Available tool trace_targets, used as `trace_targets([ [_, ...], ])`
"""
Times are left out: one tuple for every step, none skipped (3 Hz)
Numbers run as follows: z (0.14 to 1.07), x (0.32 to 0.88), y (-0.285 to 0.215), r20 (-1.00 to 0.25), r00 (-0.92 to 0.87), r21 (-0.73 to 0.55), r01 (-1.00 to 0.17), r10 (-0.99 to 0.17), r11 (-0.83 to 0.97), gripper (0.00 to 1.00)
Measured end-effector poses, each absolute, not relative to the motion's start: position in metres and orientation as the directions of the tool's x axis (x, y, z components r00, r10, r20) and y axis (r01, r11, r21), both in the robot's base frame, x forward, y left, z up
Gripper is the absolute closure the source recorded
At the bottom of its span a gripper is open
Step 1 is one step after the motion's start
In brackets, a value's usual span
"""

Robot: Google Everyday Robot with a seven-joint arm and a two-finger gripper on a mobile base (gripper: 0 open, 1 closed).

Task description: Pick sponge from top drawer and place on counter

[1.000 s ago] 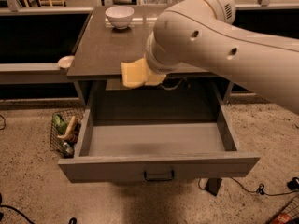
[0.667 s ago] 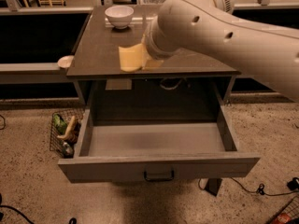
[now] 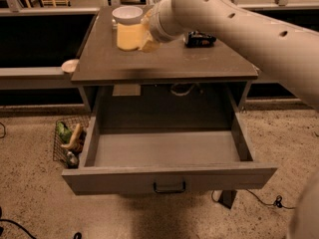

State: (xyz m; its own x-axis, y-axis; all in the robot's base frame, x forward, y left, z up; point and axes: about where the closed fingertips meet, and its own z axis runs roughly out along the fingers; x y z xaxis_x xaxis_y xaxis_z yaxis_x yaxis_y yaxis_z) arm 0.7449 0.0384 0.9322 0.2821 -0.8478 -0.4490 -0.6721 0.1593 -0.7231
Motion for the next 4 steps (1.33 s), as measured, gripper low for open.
trace_targets([
  [0.926,0.774,0.053,-0.56,0.253,-0.667,-0.703,-0.789,0.248,1.0],
  [0.908,0.799,0.068,-0.656,0.209,-0.585,-0.748,-0.725,0.313,1.0],
  [0.891,0.819,0.078,-0.712,0.172,-0.518,-0.783,-0.68,0.345,1.0],
  [0.881,0.83,0.083,-0.735,0.145,-0.479,-0.802,-0.663,0.356,0.85],
])
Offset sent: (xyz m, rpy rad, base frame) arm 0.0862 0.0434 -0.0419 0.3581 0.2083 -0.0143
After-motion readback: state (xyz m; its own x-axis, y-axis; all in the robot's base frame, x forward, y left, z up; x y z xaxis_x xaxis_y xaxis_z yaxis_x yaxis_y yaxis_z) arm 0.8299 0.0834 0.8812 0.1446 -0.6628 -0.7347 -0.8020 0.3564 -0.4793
